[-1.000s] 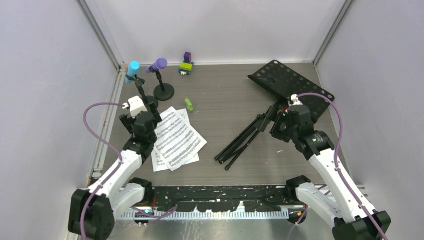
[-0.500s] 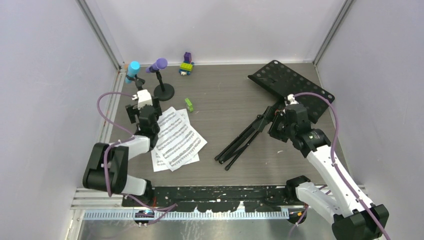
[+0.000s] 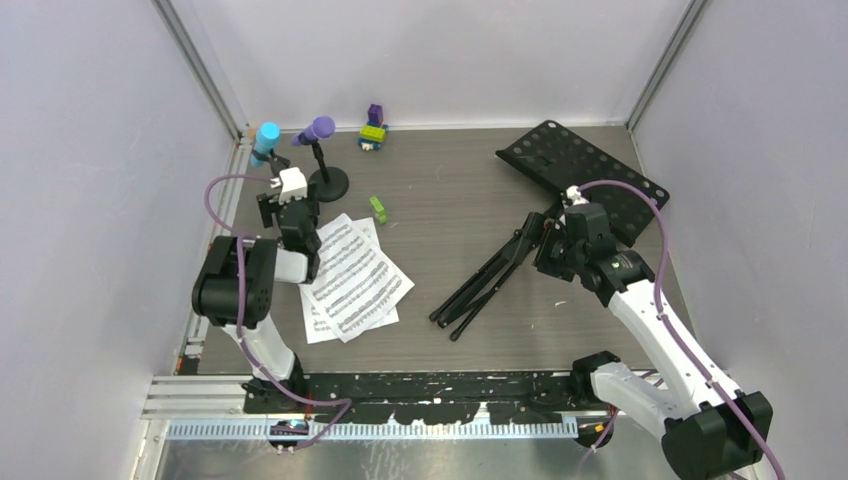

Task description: Pack up the instrument practice props

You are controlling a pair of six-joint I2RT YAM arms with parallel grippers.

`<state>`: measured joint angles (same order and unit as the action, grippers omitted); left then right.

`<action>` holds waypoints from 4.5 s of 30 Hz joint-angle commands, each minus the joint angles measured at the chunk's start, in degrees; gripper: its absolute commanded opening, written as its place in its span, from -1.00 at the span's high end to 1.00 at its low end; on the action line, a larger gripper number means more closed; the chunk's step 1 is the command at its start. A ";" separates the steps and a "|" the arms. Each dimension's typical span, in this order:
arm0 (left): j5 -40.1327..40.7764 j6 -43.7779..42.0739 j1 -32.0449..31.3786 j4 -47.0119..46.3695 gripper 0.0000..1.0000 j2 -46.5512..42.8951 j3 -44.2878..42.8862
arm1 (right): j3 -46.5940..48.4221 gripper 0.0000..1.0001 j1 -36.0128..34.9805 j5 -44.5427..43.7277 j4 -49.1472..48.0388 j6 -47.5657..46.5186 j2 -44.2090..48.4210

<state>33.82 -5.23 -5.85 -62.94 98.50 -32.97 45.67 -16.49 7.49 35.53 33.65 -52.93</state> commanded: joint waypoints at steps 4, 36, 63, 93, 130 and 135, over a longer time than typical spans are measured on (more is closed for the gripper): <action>2.62 -4.58 1.03 -11.73 -0.52 5.91 -6.22 | 3.75 -0.99 0.10 2.92 -2.90 -0.74 -1.77; 6.32 -13.06 1.78 -15.57 1.00 1.83 -12.11 | 4.51 -0.99 0.08 3.68 -3.47 -1.35 -4.41; -68.58 9.97 -21.67 51.44 1.00 -53.91 -8.47 | 2.97 -0.99 0.11 1.01 -15.29 -1.75 16.45; -64.50 10.98 -41.36 45.95 1.00 -50.22 3.58 | -3.94 -0.93 -40.91 2.23 -46.13 -44.68 8.08; -56.14 10.36 -41.44 49.58 -0.99 -63.71 11.32 | 1.73 0.99 -43.09 6.32 -45.99 -52.73 -1.82; -52.73 10.07 -41.44 50.19 -0.99 -70.43 13.93 | 1.46 0.99 -43.12 3.64 -47.09 -51.85 -1.73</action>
<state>-23.20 5.54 -47.13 -11.66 31.97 -20.49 45.74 -59.46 13.78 -4.23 -18.17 -56.18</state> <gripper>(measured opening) 0.995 0.440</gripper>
